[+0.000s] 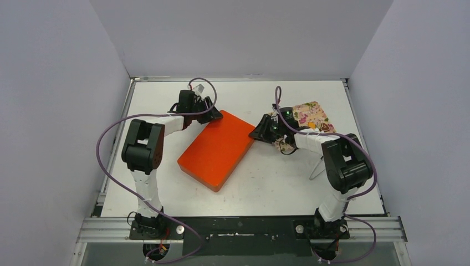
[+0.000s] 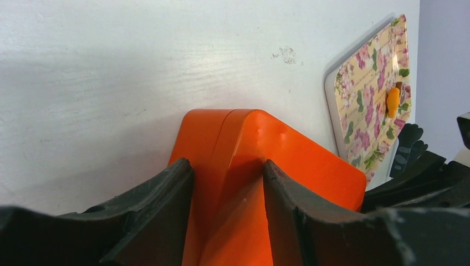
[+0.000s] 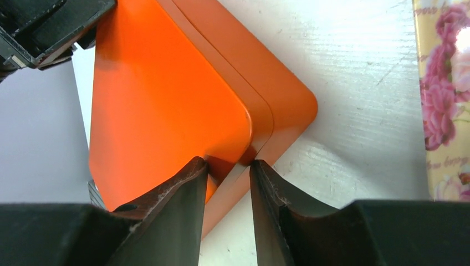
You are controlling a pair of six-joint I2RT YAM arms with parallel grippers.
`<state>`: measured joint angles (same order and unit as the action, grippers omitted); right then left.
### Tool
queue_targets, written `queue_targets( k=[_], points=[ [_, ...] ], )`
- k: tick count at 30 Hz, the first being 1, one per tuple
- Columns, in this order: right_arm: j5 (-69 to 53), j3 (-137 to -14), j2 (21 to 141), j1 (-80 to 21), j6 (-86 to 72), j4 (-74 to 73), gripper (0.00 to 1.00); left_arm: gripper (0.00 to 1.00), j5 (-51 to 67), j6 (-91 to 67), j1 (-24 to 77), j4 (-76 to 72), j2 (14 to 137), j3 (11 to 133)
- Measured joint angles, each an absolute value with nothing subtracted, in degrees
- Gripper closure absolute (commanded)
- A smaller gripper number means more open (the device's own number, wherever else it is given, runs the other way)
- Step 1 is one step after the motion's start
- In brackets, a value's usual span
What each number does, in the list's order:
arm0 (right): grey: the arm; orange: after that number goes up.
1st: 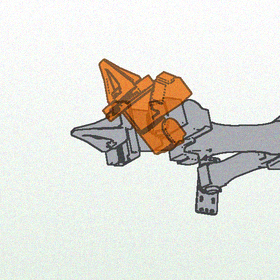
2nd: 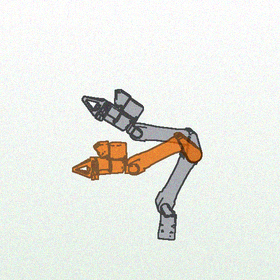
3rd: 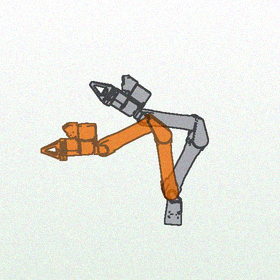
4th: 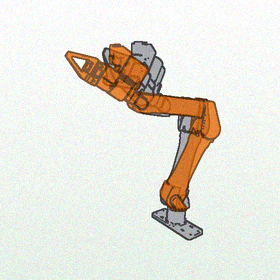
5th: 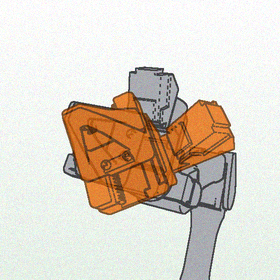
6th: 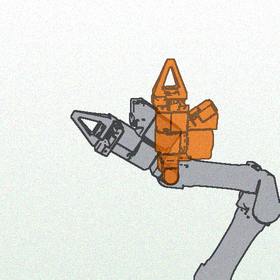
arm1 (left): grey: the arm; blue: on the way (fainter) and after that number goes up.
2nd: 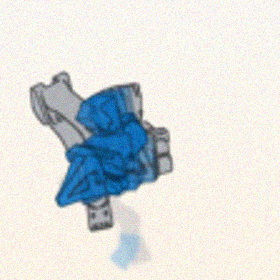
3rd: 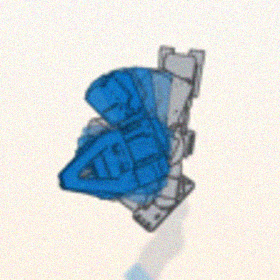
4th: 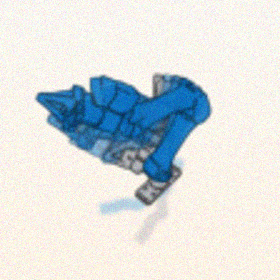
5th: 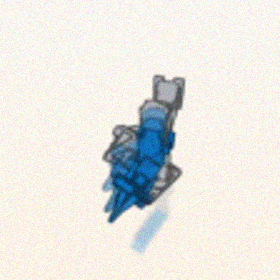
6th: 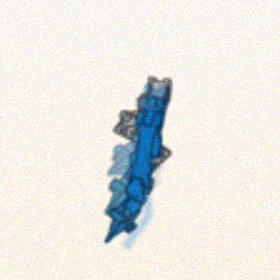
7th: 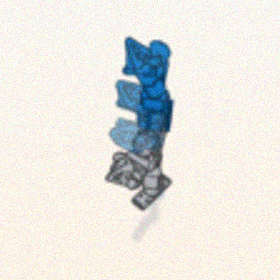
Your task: Pack the cookies
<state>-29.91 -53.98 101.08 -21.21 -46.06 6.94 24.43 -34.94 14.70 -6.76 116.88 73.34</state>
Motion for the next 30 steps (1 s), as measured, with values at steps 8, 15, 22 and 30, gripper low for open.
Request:
queue_targets(
  k=[8,15,22,30],
  points=[
    [-30.6,-54.4,96.1,-19.4,-39.5,-1.0,0.54,0.40,23.1,-33.1,16.0,-0.7,116.4,75.3],
    [-30.9,-54.7,95.6,-15.7,-37.2,-1.4,0.51,0.40,20.9,-32.5,15.9,4.8,116.2,78.0],
    [-32.5,-58.3,99.9,-15.8,-36.3,0.3,0.49,0.51,20.2,-32.2,15.9,6.1,117.5,80.4],
    [-33.1,-61.9,105.8,-16.2,-33.9,0.6,0.54,0.58,19.9,-30.8,17.9,5.8,120.7,85.0]
  ],
)
